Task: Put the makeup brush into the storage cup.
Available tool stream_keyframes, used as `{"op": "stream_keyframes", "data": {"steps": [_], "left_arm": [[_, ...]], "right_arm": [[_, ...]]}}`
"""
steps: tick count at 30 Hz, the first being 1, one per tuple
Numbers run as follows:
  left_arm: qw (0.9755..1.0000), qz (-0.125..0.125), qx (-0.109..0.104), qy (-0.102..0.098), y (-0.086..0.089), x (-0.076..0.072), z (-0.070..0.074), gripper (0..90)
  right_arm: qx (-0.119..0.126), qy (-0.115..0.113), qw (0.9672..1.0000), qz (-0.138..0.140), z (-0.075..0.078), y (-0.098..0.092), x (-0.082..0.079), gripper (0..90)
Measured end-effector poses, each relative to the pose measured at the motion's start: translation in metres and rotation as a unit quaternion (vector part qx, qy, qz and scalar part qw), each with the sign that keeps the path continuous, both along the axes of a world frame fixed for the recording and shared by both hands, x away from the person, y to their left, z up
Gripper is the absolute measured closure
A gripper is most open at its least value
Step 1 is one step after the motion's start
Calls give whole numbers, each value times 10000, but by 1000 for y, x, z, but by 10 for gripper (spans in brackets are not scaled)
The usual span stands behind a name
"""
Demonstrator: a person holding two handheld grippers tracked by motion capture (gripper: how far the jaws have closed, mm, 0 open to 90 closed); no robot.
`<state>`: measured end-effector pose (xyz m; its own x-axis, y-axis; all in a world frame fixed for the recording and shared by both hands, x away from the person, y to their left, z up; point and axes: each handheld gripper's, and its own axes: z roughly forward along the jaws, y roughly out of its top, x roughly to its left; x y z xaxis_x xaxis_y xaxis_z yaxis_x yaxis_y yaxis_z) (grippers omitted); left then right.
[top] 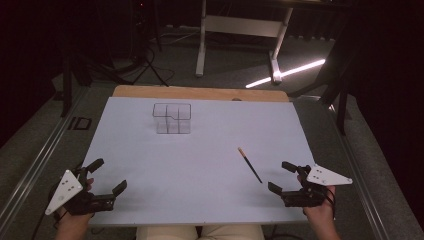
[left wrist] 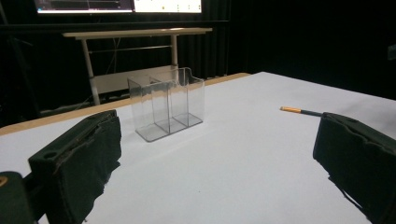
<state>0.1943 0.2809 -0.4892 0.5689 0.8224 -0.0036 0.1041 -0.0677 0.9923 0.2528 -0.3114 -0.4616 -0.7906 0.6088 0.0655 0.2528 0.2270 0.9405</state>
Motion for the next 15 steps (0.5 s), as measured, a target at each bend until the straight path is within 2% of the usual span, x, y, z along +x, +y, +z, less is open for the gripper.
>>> {"op": "stream_keyframes", "data": {"steps": [8, 9, 11, 14, 15], "left_arm": [[10000, 28, -16, -30, 0, 0, 1, 19], [10000, 23, -33, -29, 0, 0, 1, 19], [10000, 32, -56, -29, 1, 0, 1, 19], [10000, 33, -76, -11, 1, 0, 0, 18], [10000, 28, -74, -10, 1, 0, 0, 19]], "right_arm": [[-25, 174, 9997, 154, -6, 2, 4, 110], [-172, 72, 9998, 107, -6, 3, 3, 110], [-186, 57, 9998, 94, -6, 3, 3, 110], [-206, 158, 9996, 69, -7, 3, 4, 110], [-406, 207, 9988, -166, -9, 3, 6, 111]]}}
